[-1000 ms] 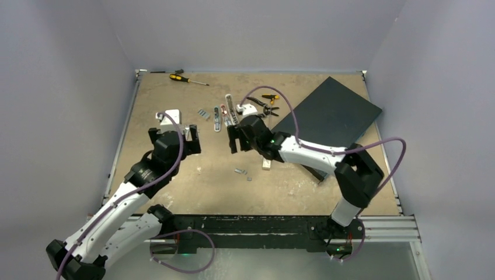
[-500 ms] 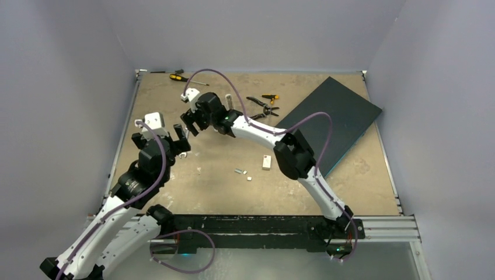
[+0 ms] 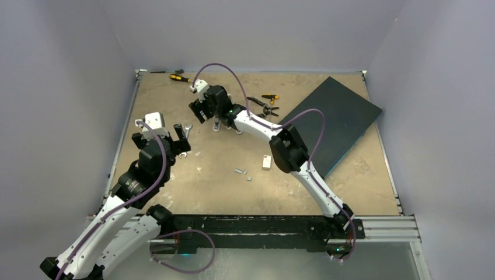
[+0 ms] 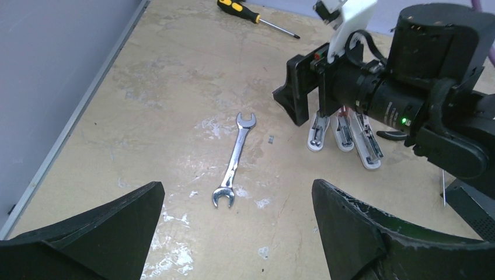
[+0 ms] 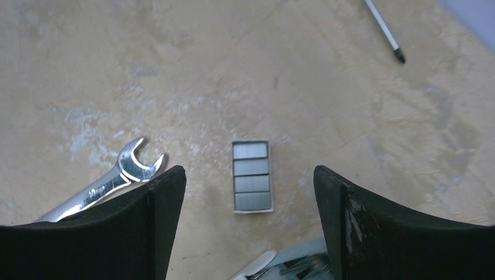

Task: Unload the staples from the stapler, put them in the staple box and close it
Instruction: Pick up the staple box from the center of the board.

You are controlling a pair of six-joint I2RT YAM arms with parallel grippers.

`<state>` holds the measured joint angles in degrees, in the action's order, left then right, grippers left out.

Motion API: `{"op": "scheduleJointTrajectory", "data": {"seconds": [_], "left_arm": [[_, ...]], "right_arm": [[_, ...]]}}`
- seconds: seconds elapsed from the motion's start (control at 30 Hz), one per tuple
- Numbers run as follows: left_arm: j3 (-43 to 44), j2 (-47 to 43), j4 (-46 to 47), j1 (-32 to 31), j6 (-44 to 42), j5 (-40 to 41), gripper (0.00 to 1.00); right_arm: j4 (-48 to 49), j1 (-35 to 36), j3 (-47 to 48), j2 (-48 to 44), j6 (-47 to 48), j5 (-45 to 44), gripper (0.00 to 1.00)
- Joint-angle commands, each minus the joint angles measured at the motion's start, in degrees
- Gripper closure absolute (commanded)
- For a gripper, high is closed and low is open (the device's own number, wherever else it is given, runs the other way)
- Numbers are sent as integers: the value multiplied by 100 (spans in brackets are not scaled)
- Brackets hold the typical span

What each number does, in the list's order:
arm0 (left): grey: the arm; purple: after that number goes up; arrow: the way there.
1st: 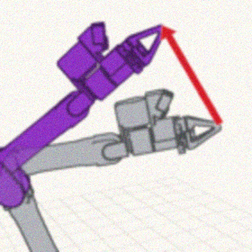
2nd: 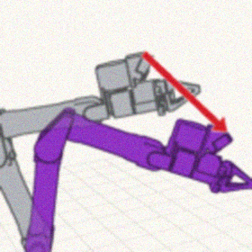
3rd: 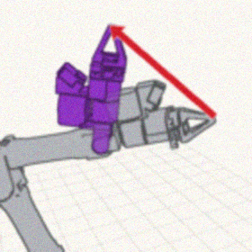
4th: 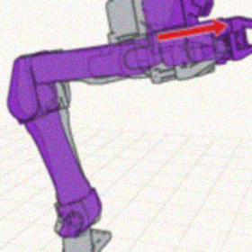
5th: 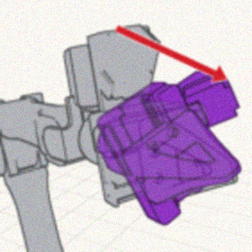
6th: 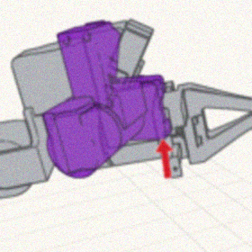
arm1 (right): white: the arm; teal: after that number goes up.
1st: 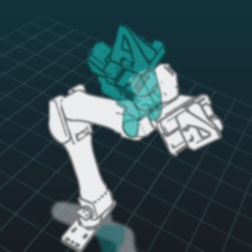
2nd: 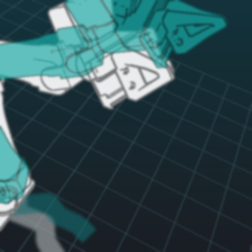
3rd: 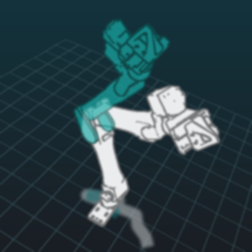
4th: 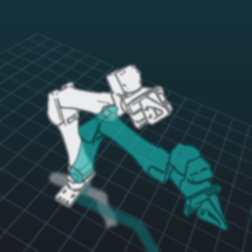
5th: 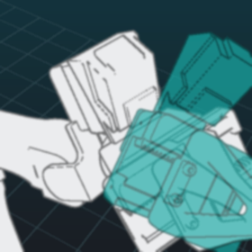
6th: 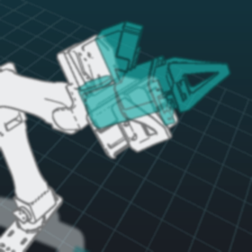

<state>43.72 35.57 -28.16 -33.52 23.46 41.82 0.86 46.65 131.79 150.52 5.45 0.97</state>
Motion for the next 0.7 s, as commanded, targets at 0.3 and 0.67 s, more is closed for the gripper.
{"op": "scheduleJointTrajectory", "data": {"seconds": [0.3, 0.67], "left_arm": [[179, 138, 65, 9, -15, 56, 5], [180, 181, 63, 12, -43, 69, 5]], "right_arm": [[268, -192, 473, 189, 8, 570, 20], [102, -191, 751, 432, 159, 547, 21]]}}
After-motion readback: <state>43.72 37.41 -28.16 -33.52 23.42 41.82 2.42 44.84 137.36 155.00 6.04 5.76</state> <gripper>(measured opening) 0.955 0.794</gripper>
